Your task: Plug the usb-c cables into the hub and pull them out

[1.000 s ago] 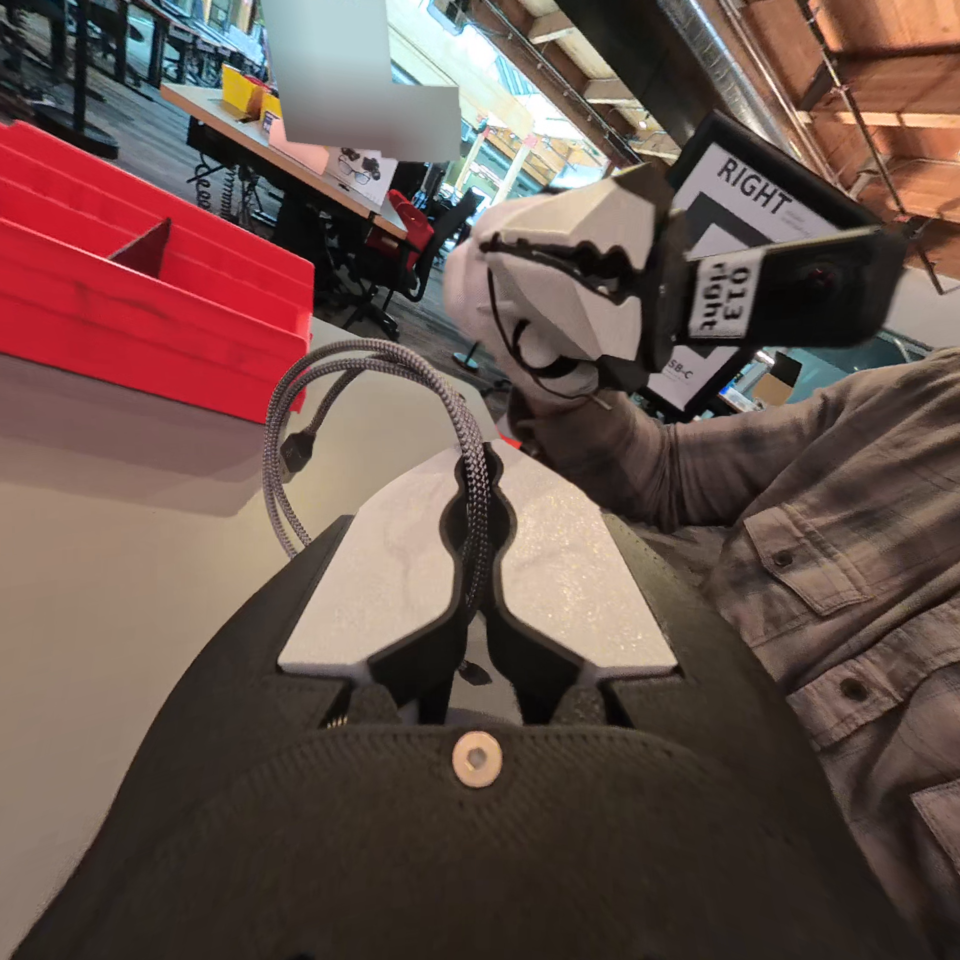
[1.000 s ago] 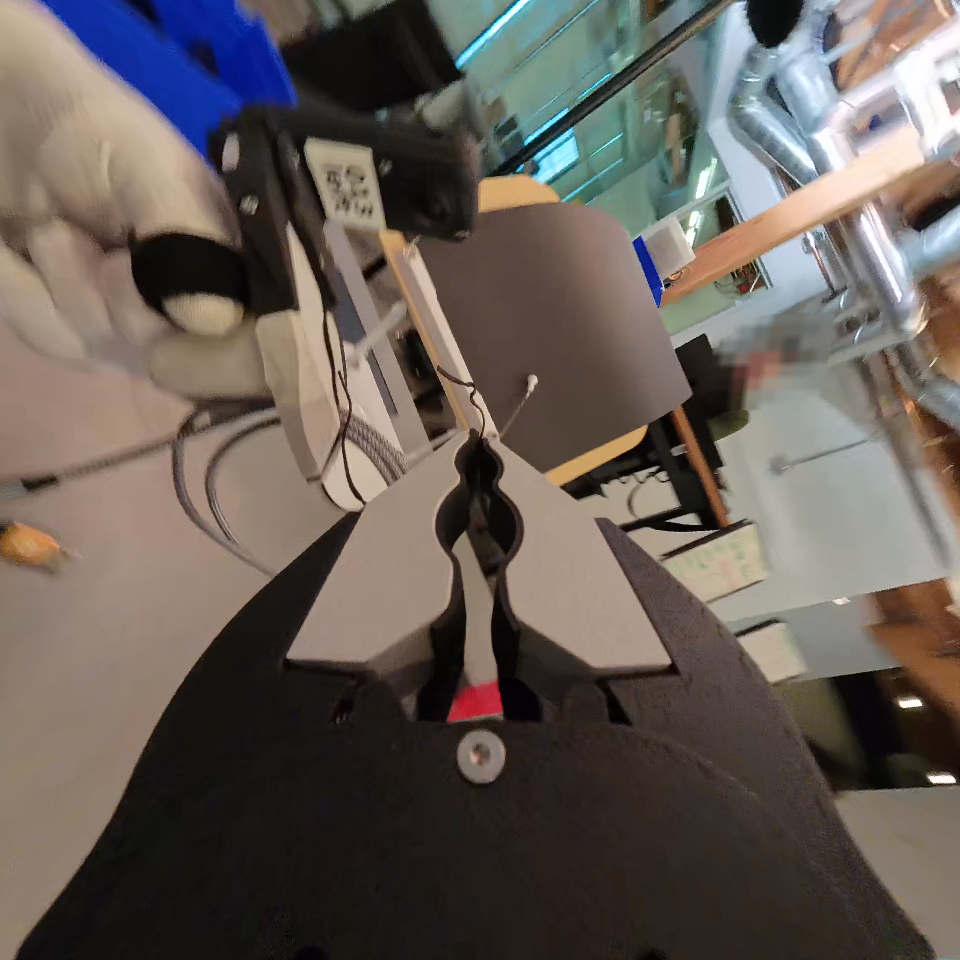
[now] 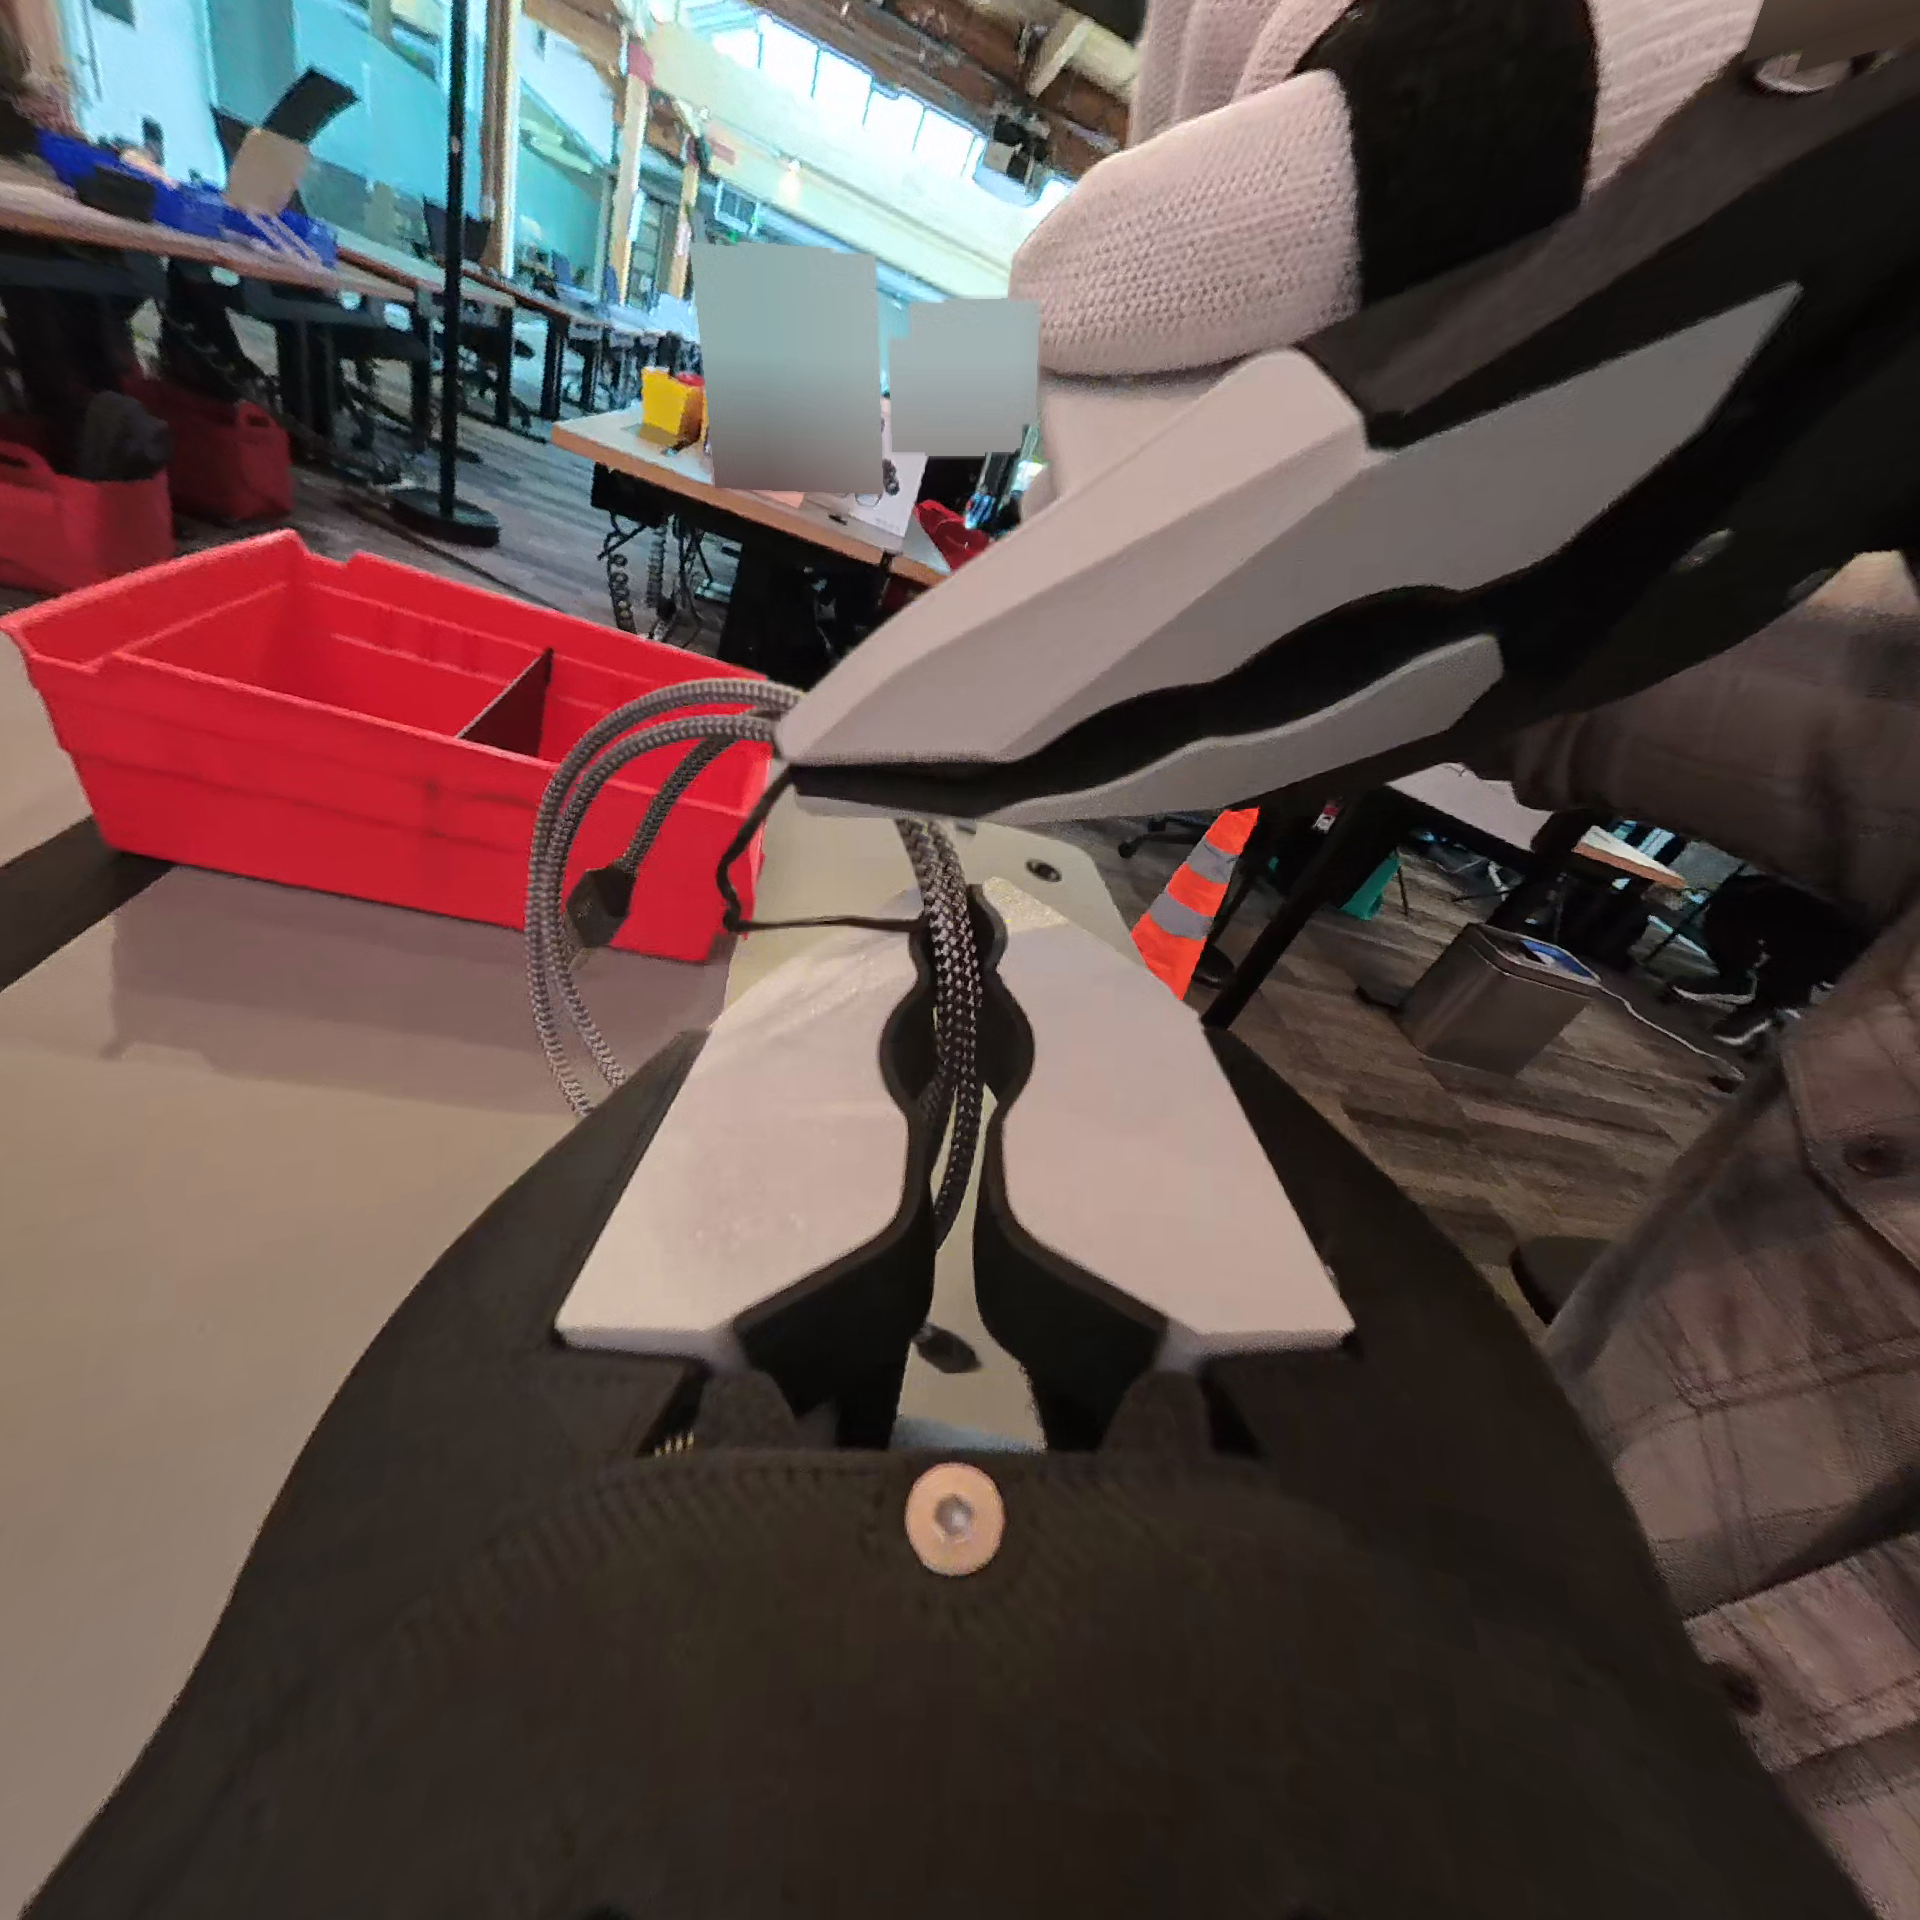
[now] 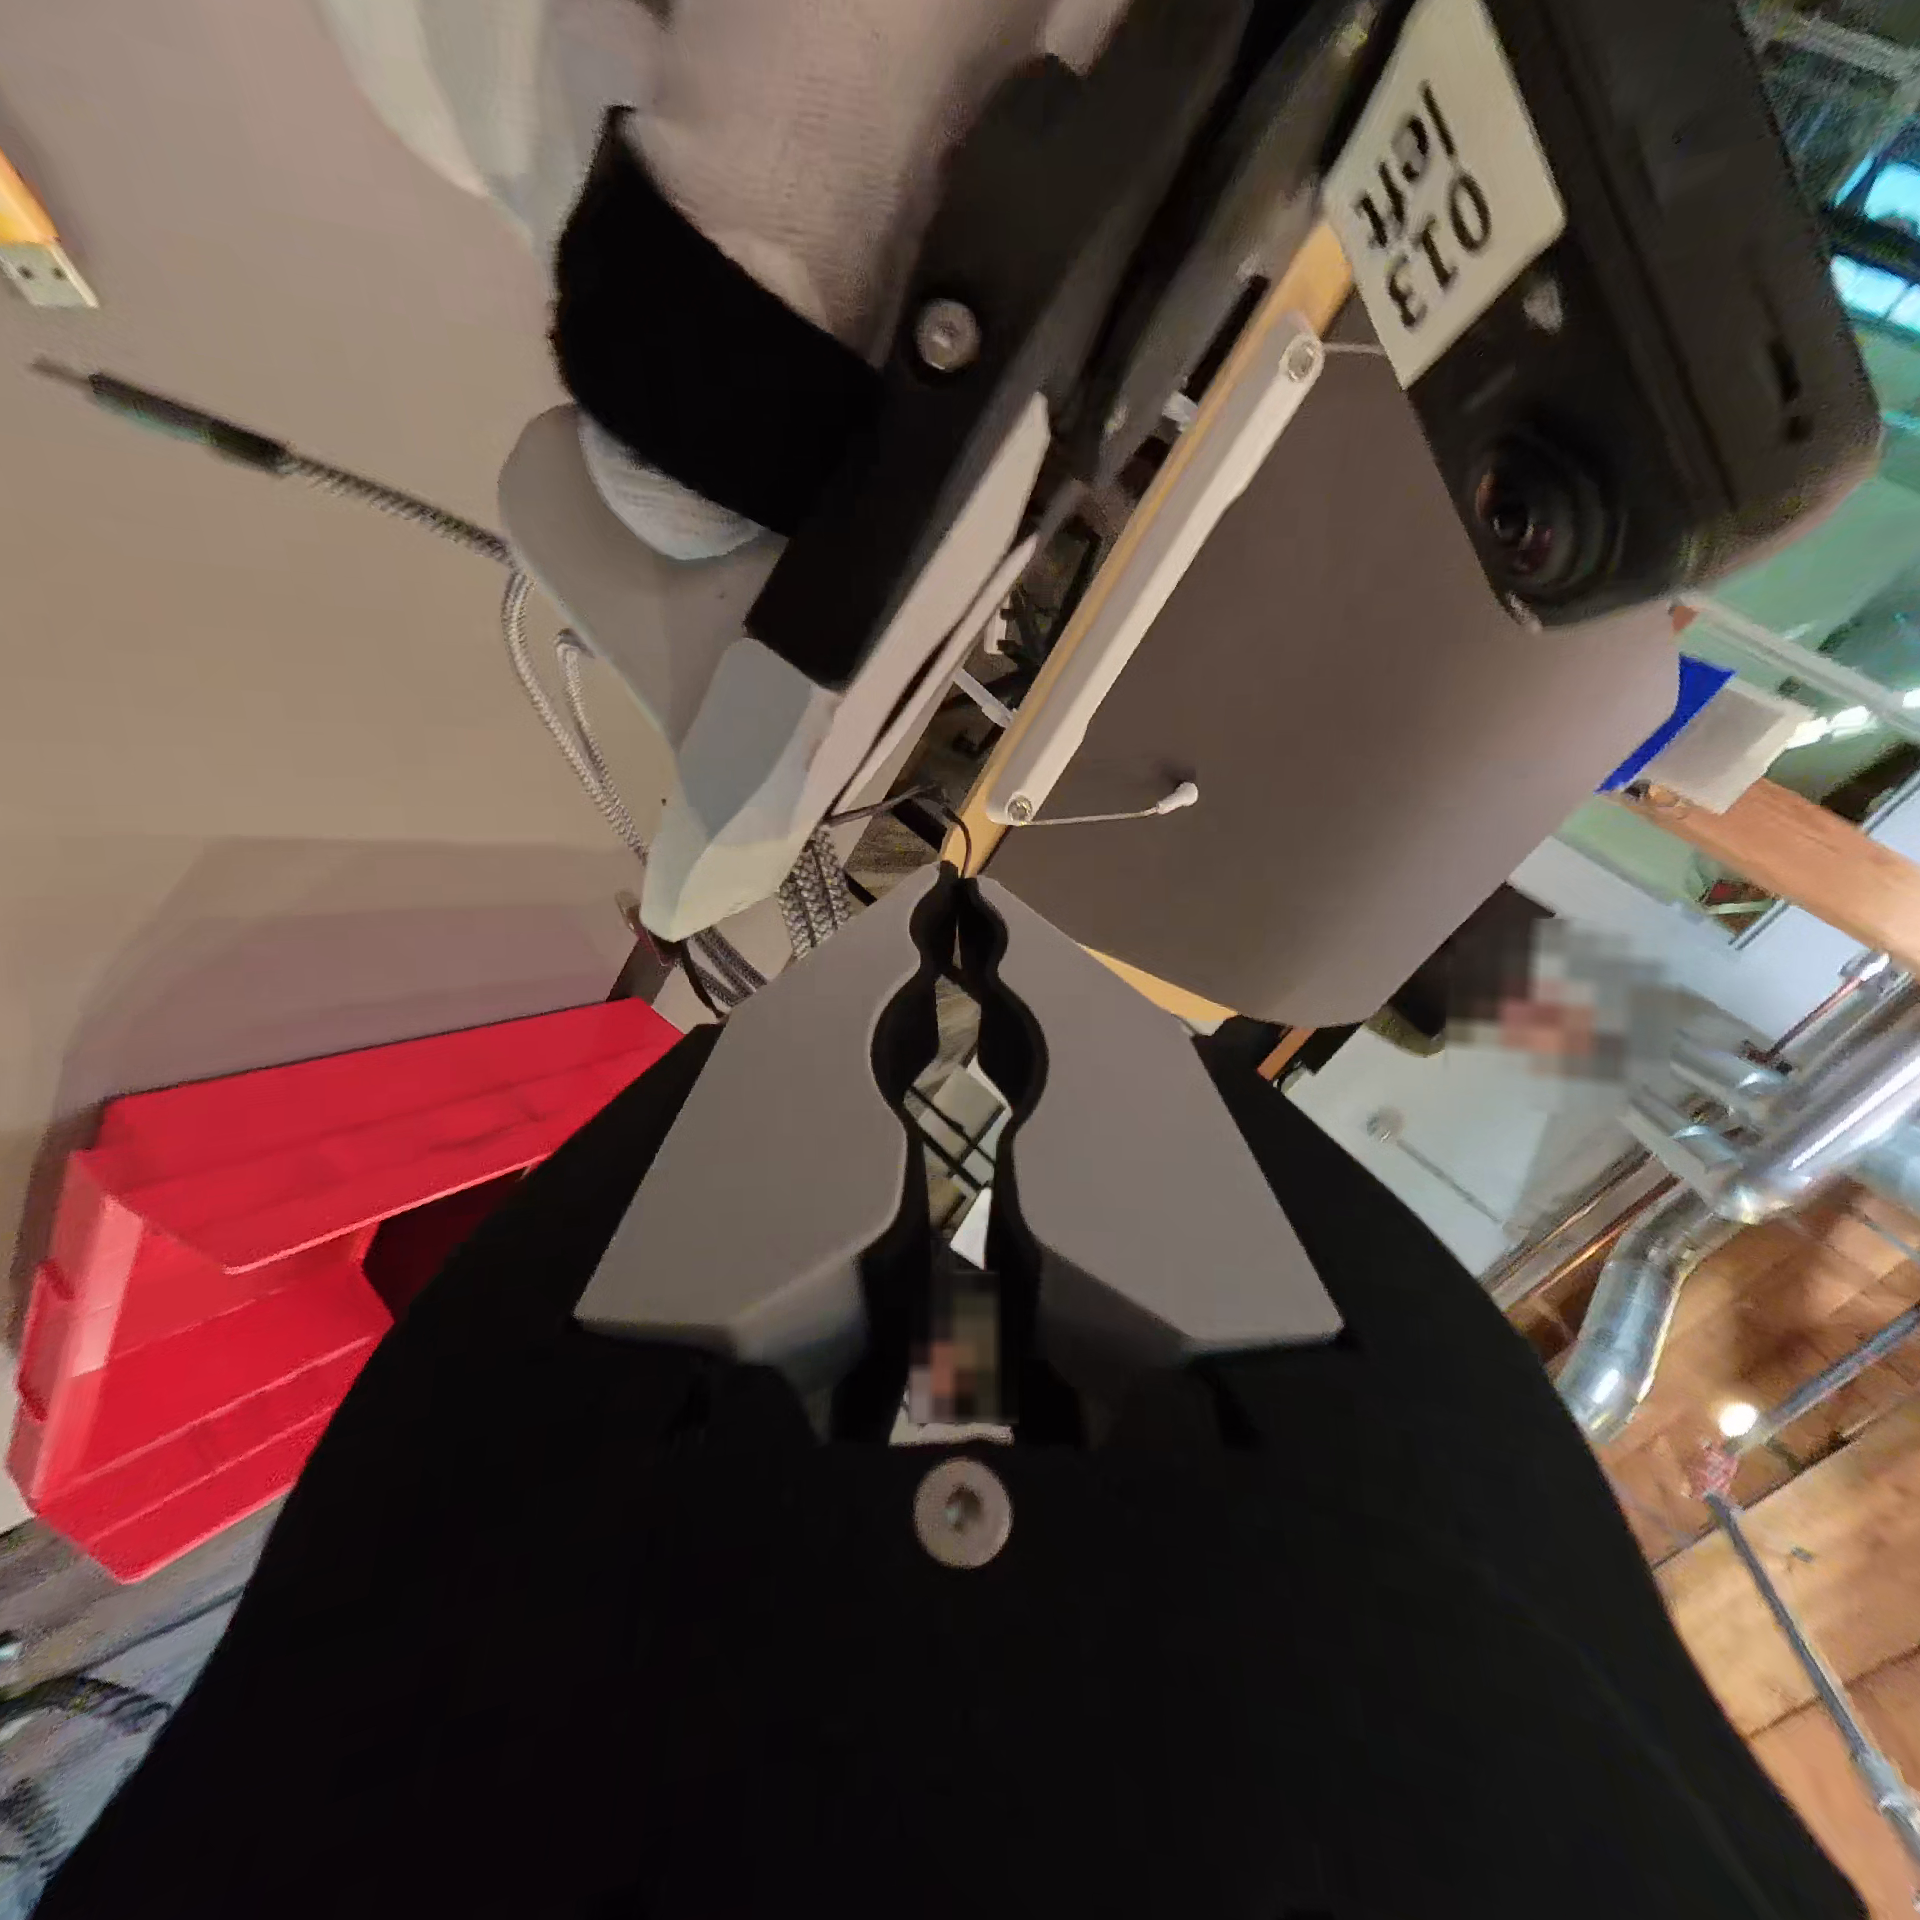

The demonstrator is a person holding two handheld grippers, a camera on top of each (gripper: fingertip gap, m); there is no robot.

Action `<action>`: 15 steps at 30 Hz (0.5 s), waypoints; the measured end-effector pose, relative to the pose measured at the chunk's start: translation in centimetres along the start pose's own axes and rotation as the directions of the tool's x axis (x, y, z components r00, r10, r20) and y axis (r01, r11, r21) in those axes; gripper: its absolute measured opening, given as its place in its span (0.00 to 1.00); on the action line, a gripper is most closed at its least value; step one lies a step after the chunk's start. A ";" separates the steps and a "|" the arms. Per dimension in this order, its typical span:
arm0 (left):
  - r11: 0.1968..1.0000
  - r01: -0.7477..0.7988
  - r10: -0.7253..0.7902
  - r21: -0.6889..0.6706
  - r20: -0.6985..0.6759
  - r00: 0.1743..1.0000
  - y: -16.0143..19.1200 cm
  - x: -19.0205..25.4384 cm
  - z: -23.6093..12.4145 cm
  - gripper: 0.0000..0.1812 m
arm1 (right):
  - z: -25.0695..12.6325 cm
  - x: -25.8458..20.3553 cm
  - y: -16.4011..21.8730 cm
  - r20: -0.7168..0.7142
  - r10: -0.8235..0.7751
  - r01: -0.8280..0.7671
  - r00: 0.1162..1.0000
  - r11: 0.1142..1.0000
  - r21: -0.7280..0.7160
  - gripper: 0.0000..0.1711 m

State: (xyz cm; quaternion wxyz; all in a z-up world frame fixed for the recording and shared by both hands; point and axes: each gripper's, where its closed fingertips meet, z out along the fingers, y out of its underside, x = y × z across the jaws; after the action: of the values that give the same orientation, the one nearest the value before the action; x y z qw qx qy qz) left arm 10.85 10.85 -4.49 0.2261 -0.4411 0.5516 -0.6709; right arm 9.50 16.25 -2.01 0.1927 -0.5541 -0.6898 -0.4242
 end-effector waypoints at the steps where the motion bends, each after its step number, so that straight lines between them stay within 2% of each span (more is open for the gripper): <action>1: 1.000 -0.012 0.012 0.019 -0.004 1.000 -0.3 0.2 -0.1 0.01 | 0.0 0.2 0.4 0.003 0.019 -0.019 1.000 1.000 -0.023 0.00; 3: 0.999 -0.027 0.027 0.044 0.000 1.000 -0.9 0.3 -0.4 0.01 | 0.0 0.3 0.8 0.010 0.023 -0.023 1.000 0.999 -0.041 0.00; 15: 0.995 -0.027 0.030 0.098 -0.026 0.999 -1.6 0.4 -0.8 0.01 | -0.8 0.4 0.1 0.194 0.228 -0.248 0.954 0.965 0.086 0.00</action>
State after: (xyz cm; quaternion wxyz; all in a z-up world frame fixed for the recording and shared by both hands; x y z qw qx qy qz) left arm 10.23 11.45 -2.82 0.2493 -0.4123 0.5273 -0.6998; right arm 9.27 15.82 -1.22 0.2084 -0.6582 -0.6551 -0.3068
